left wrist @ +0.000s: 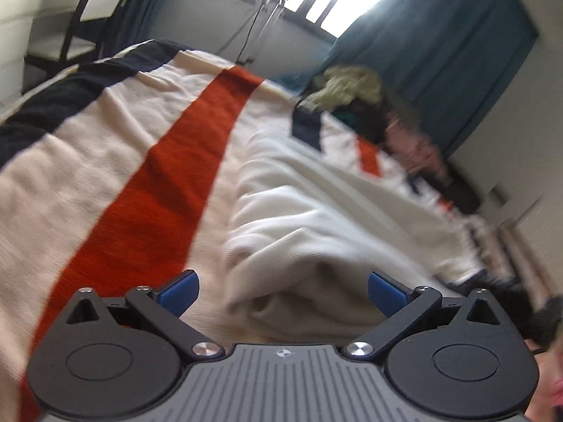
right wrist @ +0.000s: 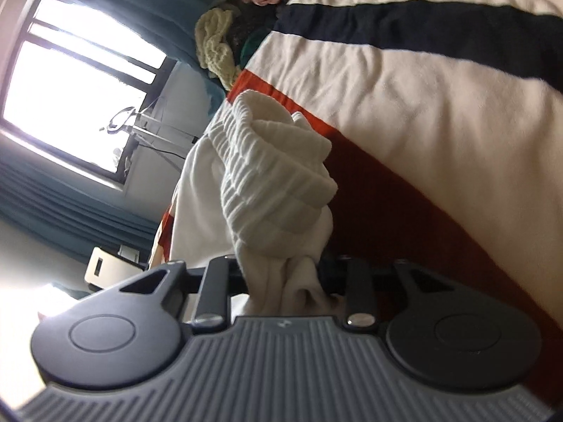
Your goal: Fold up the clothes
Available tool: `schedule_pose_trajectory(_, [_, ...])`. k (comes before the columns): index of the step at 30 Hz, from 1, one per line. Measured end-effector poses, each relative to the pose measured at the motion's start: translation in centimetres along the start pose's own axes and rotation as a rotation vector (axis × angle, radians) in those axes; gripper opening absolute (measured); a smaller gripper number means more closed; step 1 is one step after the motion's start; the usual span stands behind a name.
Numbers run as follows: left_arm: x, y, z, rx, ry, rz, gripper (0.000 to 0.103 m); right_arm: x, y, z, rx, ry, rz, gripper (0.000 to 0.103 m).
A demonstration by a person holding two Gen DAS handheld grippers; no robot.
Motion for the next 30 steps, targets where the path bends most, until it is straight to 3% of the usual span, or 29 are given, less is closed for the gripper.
schedule_pose_trajectory(2, [-0.1, -0.4, 0.4, -0.014, 0.061, 0.061, 0.103, -0.2, -0.1, -0.2, 0.002, 0.006, 0.001, 0.032])
schedule_pose_trajectory(4, [1.0, -1.2, -0.6, -0.016, 0.090, 0.191, 0.103, -0.1, -0.1, -0.5, 0.002, 0.013, 0.025, 0.032])
schedule_pose_trajectory(8, [2.4, -1.4, -3.3, 0.044, 0.127, 0.360, 0.103, -0.5, 0.2, -0.9, 0.006, 0.038, 0.049, 0.032])
schedule_pose_trajectory(16, [1.7, -0.4, -6.5, 0.119, 0.156, 0.370, 0.101, -0.9, 0.8, -1.1, 0.033, 0.054, 0.068, 0.033])
schedule_pose_trajectory(24, [0.9, -0.9, -5.9, 0.109, 0.079, 0.343, 0.059, 0.6, 0.0, -0.2, 0.062, -0.001, 0.061, 0.030])
schedule_pose_trajectory(30, [-4.4, -3.5, -3.8, 0.098, 0.057, 0.359, 0.046, 4.1, -2.7, 2.0, 0.044, -0.043, 0.117, 0.028])
Point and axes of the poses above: each gripper's, at about its wrist camera, not at the fingertips, and z roughly against the way its jaws point, x to its left, y to its underside, the point moved 10 cm from there along -z, roughly the way its jaws point, and after that the axes turned 11 degrees about -y, right-handed, at the moved point
